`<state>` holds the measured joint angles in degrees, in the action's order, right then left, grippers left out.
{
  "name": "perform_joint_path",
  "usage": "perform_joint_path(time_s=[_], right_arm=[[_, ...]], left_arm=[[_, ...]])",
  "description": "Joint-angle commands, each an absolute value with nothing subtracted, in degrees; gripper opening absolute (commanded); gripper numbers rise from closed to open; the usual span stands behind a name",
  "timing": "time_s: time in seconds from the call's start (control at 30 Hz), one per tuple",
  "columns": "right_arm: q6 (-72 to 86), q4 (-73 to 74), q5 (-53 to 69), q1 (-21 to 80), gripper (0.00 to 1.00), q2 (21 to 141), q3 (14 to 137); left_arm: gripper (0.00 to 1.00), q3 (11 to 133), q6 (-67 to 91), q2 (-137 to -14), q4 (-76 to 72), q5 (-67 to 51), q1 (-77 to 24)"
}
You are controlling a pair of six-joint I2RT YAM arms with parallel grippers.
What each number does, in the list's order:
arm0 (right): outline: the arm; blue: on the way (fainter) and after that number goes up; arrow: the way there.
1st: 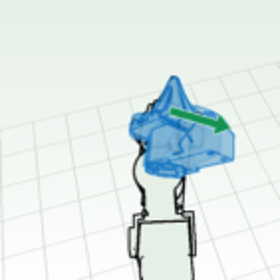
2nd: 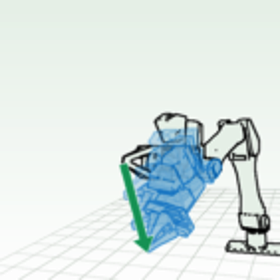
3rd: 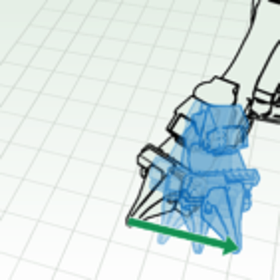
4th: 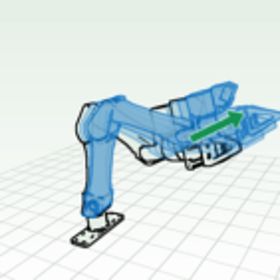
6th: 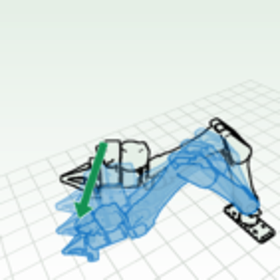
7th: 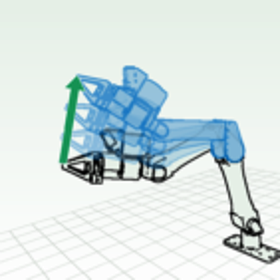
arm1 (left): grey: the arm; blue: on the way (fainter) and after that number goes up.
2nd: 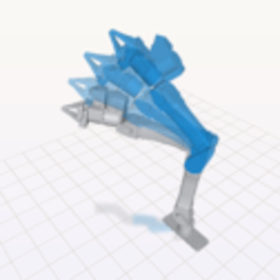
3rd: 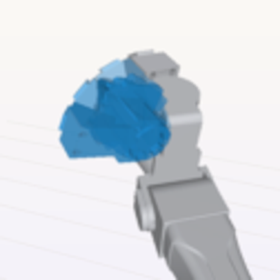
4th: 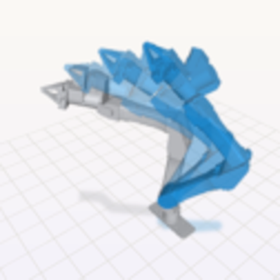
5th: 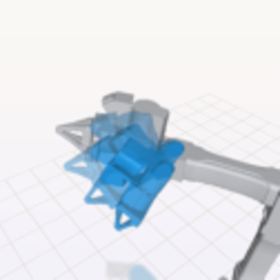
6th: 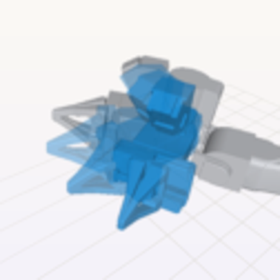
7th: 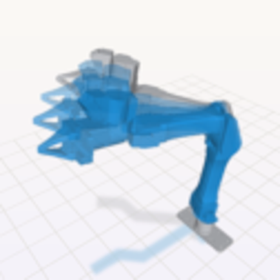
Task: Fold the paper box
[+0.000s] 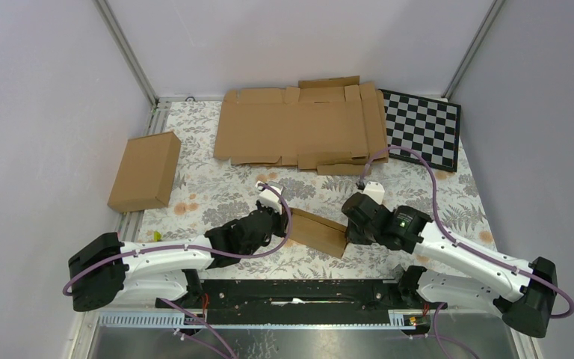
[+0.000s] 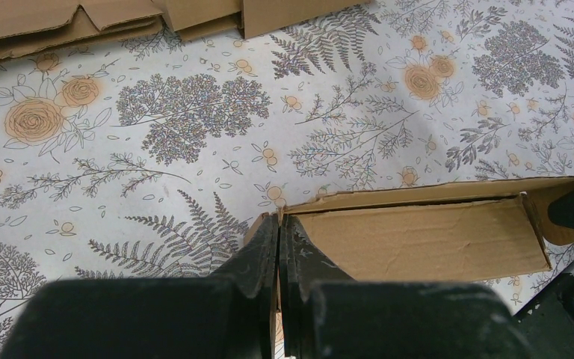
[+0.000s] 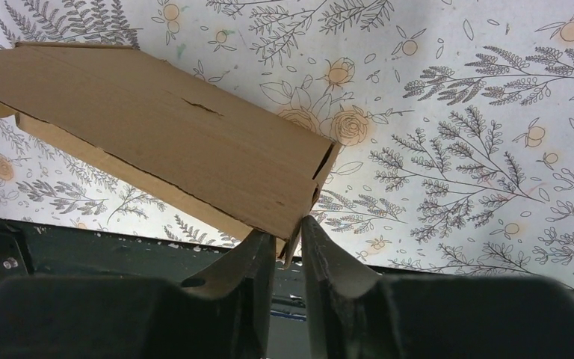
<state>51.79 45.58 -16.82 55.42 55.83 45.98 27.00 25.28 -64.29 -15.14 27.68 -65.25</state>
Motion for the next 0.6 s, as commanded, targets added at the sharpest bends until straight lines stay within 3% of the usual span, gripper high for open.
perform_joint_path(time_s=[0.0, 0.33, 0.57], right_arm=[[53.38, 46.13, -17.17, 55.18, 0.25, 56.00, 45.89], [56.28, 46.01, -15.48, 55.20, 0.25, 56.54, 45.25], [60.00, 45.97, -14.32, 55.20, 0.19, 57.76, 45.13]], left_arm=[[0.00, 28.30, 24.74, -64.86, -13.97, 27.35, -65.83], [0.00, 28.39, 24.79, -64.96, -13.93, 27.45, -65.92], [0.00, 28.29, 24.70, -65.01, -13.89, 27.38, -66.02]])
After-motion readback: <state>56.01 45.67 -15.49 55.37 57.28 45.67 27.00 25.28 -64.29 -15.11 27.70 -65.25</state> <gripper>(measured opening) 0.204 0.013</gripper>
